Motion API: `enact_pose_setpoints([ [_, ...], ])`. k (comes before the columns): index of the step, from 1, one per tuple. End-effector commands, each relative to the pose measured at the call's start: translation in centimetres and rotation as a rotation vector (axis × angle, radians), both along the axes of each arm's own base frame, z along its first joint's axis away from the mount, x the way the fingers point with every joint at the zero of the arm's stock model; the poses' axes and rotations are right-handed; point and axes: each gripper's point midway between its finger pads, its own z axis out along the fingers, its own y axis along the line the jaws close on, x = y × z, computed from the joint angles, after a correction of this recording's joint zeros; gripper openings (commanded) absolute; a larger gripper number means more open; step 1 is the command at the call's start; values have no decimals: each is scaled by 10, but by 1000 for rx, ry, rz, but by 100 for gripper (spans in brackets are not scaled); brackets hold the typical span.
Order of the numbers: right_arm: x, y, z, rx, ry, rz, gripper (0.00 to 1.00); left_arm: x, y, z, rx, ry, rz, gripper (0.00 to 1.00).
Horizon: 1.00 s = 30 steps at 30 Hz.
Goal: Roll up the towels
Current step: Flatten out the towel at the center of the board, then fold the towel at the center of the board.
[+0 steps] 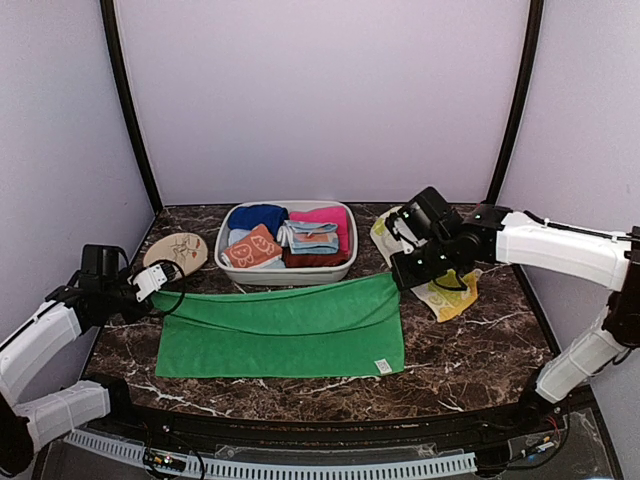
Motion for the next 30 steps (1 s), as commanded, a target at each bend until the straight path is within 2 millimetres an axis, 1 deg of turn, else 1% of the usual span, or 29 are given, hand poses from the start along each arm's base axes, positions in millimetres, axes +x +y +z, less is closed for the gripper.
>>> enact_pose_setpoints([
  [1,32,-5,6,-65,-50,-1,0,41,9,47,-3,-158,74,0],
  [5,42,-8,-5,-86,-39,-5,0,46,10,37,12,-147,72,0],
  [8,48,-14,-8,-80,-40,-20,0,49,11,34,25,-155,69,0],
  [11,51,-17,-9,-70,-38,-25,0,51,10,31,18,-143,64,0],
  [13,48,-16,-12,-64,-25,-21,0,50,8,29,4,-124,65,0],
  [15,43,-15,-17,-48,-3,-16,0,45,6,24,-10,-98,57,0],
  [17,35,-16,-24,-27,19,-22,0,35,1,15,-23,-56,33,0],
  [20,17,-22,-46,-18,68,-35,0,17,-4,-1,-32,-4,2,0],
  [23,-5,-25,-63,-18,101,-36,0,0,-3,-18,-23,30,-10,0],
  [25,-16,-26,-69,-10,115,-39,0,-13,-5,-27,-28,55,-18,0],
  [30,-35,-27,-77,5,135,-48,0,-40,-13,-39,-61,97,-55,0],
])
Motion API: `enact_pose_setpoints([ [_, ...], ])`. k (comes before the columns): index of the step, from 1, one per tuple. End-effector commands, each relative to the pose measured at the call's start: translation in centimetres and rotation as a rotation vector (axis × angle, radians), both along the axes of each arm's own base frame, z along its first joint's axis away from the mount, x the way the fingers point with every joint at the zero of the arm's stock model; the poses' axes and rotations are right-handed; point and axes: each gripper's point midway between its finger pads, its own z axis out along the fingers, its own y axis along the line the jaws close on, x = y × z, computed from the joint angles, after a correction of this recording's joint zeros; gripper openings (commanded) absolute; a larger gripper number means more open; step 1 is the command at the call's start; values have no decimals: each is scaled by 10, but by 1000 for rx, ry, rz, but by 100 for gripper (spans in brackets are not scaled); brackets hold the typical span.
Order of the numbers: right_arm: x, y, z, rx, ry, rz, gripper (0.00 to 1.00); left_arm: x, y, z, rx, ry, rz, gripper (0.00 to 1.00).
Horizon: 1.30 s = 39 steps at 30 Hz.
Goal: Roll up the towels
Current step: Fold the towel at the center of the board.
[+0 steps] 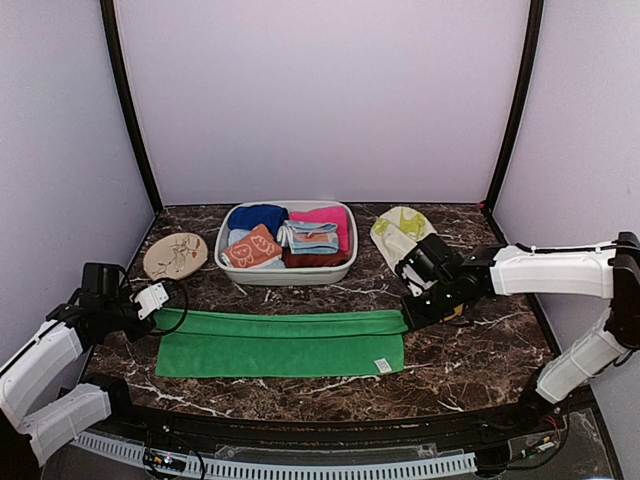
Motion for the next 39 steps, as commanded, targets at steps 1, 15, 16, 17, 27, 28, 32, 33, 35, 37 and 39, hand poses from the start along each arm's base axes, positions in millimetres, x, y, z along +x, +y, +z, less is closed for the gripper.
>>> enact_pose_setpoints([
  [1,-7,3,6,52,-20,-42,0,-30,-4,-20,-15,79,-31,0],
  [15,-41,8,-9,60,17,-27,0,-63,-6,-35,-17,106,-56,0],
  [16,-43,7,-10,59,19,-29,0,-64,-6,-35,-13,106,-53,0],
  [17,-45,5,-11,57,20,-33,0,-65,-5,-35,-10,105,-49,0],
  [27,-62,-4,-24,64,36,-59,0,-73,-5,-40,-9,108,-52,0],
  [28,-64,-3,-25,66,37,-59,0,-74,-5,-40,-14,110,-52,0],
  [32,-69,5,-25,85,33,-45,0,-76,-4,-40,-17,102,-36,0],
  [33,-71,6,-26,81,35,-43,0,-76,-3,-40,-15,96,-31,0],
  [35,-75,6,-30,73,42,-41,0,-77,-2,-40,-6,87,-32,0],
  [37,-78,5,-32,68,45,-44,0,-77,-1,-39,7,76,-43,0],
  [39,-81,1,-36,61,49,-47,0,-78,-1,-40,21,75,-54,3],
])
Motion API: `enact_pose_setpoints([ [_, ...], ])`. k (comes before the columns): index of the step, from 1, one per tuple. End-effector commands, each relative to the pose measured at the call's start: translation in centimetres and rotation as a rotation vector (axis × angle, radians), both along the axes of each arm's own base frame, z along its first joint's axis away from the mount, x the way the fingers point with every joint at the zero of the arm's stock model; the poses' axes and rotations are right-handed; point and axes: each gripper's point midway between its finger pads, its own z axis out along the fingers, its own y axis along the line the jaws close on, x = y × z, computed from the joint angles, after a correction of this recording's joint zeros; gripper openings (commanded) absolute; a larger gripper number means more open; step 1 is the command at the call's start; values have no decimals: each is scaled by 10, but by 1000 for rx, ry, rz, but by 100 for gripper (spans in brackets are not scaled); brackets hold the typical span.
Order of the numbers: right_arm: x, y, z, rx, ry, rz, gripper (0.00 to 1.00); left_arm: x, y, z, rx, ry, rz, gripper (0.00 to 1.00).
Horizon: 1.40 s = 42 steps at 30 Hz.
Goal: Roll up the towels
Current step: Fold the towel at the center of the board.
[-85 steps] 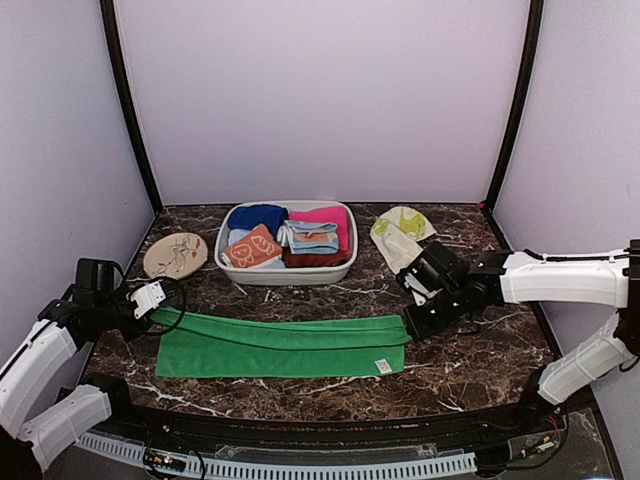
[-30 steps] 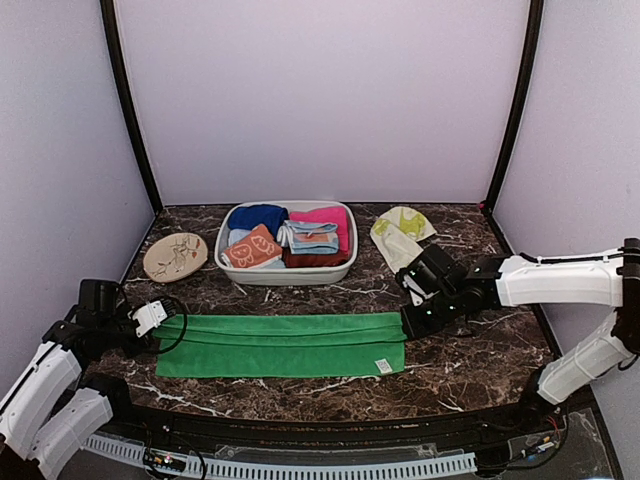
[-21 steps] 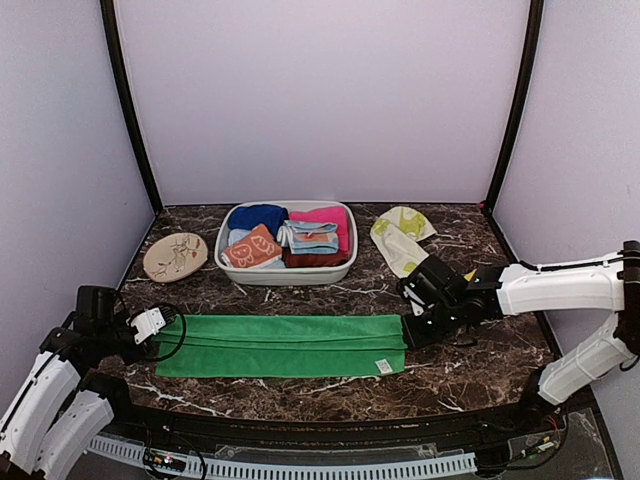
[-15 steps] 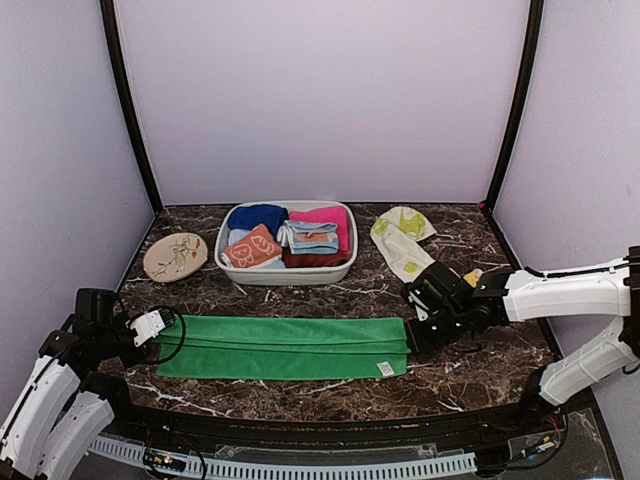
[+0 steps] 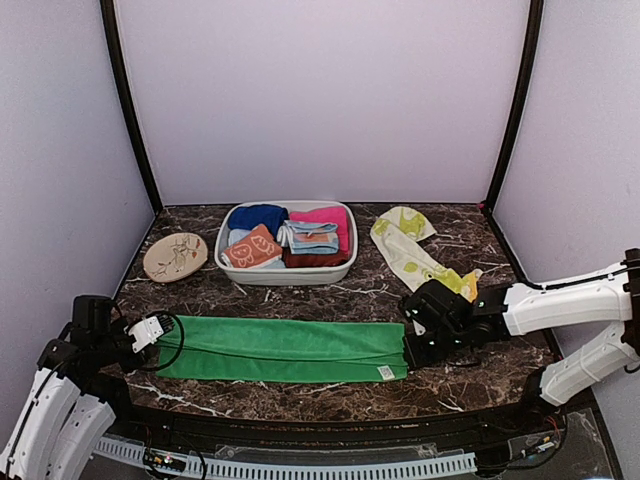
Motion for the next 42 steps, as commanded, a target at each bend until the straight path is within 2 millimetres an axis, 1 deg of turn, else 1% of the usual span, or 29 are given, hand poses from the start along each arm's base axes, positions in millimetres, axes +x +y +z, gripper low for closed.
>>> enact_pose_setpoints([
  [1,-6,-7,-7,-12,-4,-25,0,-11,5,-13,41,43,-8,7],
  [2,-6,-8,-7,-11,-4,-26,0,-12,5,-13,52,43,-20,16],
  [3,-7,-10,-7,-12,-2,-28,1,-13,5,-12,64,41,-28,27],
  [4,-9,-10,-6,-11,1,-26,7,-14,6,-12,76,41,-38,38],
  [5,-9,-11,-6,-16,2,-28,16,-14,6,-10,87,39,-50,46],
  [7,-9,-16,-1,-39,-3,-30,26,-17,5,-5,109,35,-86,57],
  [9,-4,-16,9,-51,-27,-23,40,-18,0,5,117,25,-137,65],
  [10,-2,-16,16,-62,-33,-15,43,-19,-3,10,119,24,-164,69],
  [12,0,-11,28,-57,-44,7,45,-18,-7,21,125,16,-208,70],
  [14,1,-10,36,-61,-51,25,47,-10,-7,31,133,9,-219,69],
  [17,6,-7,50,-40,-76,25,47,3,-7,42,123,29,-206,67],
  [19,11,-2,59,1,-92,16,44,8,-13,49,85,53,-213,65],
  [22,19,9,63,70,-95,-5,42,14,-28,52,-9,86,-240,64],
  [24,24,17,57,87,-86,-13,39,25,-36,52,-69,74,-236,63],
  [26,31,24,50,82,-75,-17,38,39,-39,46,-115,77,-213,62],
  [28,36,31,41,71,-62,-14,36,48,-36,31,-111,97,-178,59],
  [30,37,38,34,74,-44,-2,35,49,-28,11,-76,136,-148,57],
  [32,34,41,25,75,-19,5,35,45,-21,-8,-34,178,-140,57],
  [34,29,41,15,82,7,3,33,40,-16,-21,7,193,-143,58],
  [37,16,40,5,110,44,5,32,34,-13,-30,37,195,-152,58],
  [42,-17,34,-2,123,88,17,26,23,-7,-42,86,202,-162,59],
])
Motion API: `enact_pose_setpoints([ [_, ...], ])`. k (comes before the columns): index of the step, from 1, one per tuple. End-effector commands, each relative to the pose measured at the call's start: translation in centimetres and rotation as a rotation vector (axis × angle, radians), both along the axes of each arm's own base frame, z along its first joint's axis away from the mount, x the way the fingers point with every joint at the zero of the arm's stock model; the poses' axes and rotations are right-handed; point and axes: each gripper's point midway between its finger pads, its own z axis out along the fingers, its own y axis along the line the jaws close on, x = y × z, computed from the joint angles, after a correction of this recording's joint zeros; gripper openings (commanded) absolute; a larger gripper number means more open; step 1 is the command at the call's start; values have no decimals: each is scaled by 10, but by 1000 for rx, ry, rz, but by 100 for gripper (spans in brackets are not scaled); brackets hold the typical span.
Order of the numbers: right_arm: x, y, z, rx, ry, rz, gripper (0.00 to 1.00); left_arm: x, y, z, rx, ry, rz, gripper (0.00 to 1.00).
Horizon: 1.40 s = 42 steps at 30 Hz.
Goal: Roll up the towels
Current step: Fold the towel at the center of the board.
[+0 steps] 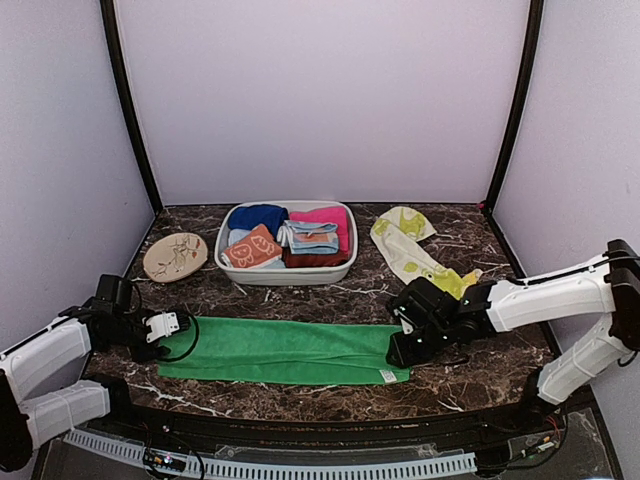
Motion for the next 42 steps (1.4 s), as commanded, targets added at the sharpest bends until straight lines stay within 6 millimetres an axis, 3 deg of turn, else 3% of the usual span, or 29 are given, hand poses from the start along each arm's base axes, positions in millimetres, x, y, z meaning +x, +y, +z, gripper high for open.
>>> enact_pose_setpoints([
  [1,-30,2,3,66,39,4,26,-4,9,-9,69,-26,-13,59],
  [7,-64,-23,2,79,84,-33,22,-3,18,-14,126,-44,-11,59],
  [11,-69,-38,6,56,75,-50,23,3,19,-9,133,-62,-8,60],
  [13,-63,-41,14,14,40,-40,24,6,18,-3,122,-68,-5,63],
  [16,-38,-27,42,-2,-29,-27,32,9,11,12,77,-66,-8,69],
  [19,-6,-22,45,-36,-52,-49,44,12,-2,35,5,-62,-28,80],
  [22,24,-19,37,-42,-45,-71,44,9,-20,56,-104,-22,-54,92],
  [24,35,-12,30,-21,-29,-65,38,12,-29,65,-165,6,-39,92],
  [27,44,-5,15,6,6,-58,25,9,-33,54,-181,64,-27,91],
  [31,60,-18,-7,12,52,-108,10,7,-25,27,-103,61,-42,90],
  [38,86,-60,-16,-37,29,-249,2,-13,-5,-5,33,63,-65,90],
  [42,90,-49,-1,-8,4,-218,3,-21,-13,1,4,41,-116,91],
])
